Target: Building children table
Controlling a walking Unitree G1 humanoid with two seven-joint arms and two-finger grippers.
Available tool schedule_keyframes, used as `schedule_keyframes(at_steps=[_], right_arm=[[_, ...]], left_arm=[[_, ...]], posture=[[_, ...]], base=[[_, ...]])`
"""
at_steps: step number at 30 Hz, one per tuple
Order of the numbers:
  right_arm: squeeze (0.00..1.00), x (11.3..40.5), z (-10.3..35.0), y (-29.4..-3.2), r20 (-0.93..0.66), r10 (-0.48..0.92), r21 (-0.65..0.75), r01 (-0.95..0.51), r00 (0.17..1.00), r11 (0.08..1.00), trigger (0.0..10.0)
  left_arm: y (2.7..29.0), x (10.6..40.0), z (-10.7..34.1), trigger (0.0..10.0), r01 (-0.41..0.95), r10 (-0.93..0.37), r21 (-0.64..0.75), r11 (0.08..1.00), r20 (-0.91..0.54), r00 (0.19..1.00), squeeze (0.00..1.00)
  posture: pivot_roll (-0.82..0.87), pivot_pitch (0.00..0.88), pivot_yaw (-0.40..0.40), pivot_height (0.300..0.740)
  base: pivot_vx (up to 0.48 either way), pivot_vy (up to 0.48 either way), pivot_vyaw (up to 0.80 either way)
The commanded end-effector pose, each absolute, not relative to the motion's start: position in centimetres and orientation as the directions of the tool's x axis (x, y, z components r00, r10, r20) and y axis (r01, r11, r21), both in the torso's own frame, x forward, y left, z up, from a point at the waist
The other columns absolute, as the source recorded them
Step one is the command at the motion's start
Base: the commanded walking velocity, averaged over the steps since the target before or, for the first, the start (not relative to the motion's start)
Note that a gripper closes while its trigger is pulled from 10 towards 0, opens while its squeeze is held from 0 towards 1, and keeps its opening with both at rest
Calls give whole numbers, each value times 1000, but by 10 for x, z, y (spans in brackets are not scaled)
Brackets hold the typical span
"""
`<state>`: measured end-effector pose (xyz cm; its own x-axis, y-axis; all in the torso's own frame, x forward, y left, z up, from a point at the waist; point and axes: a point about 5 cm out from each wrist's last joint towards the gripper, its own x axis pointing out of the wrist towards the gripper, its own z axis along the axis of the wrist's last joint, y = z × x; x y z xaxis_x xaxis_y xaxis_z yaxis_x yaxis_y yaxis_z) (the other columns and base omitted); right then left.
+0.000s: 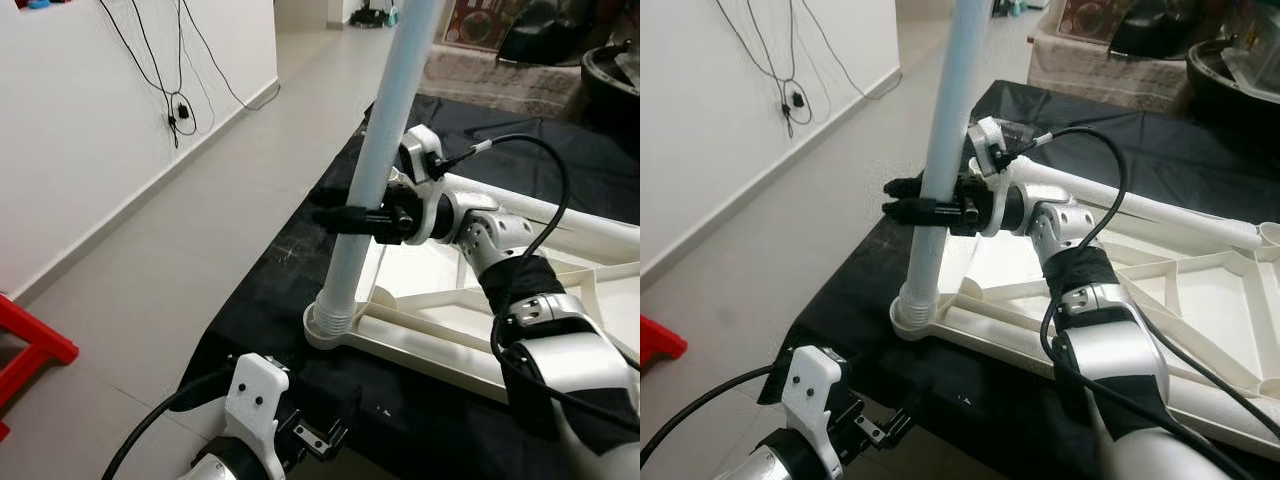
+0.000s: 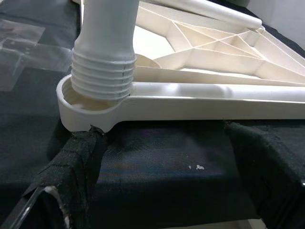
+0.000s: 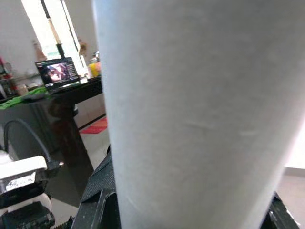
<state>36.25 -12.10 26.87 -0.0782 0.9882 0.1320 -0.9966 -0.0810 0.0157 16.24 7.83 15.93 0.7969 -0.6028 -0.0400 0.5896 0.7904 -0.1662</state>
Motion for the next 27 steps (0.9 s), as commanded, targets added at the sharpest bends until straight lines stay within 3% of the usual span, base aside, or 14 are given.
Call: schedule_keyframes(at_steps=[1,27], right_arm=[[0,361,269,-119,117,988,-10,-995,-102,-101,10000],[0,352,252,-99,-38,984,-101,-979,-176,-179,10000]], left_arm=[[79,159,157,10000,588,-604,-170,791,-66,794,0],[79,162,157,10000,584,-600,-159,796,-84,795,0]], posture=[[262,215,-34,740],[248,193,-38,740]], base=[[0,0,0],[0,0,0]])
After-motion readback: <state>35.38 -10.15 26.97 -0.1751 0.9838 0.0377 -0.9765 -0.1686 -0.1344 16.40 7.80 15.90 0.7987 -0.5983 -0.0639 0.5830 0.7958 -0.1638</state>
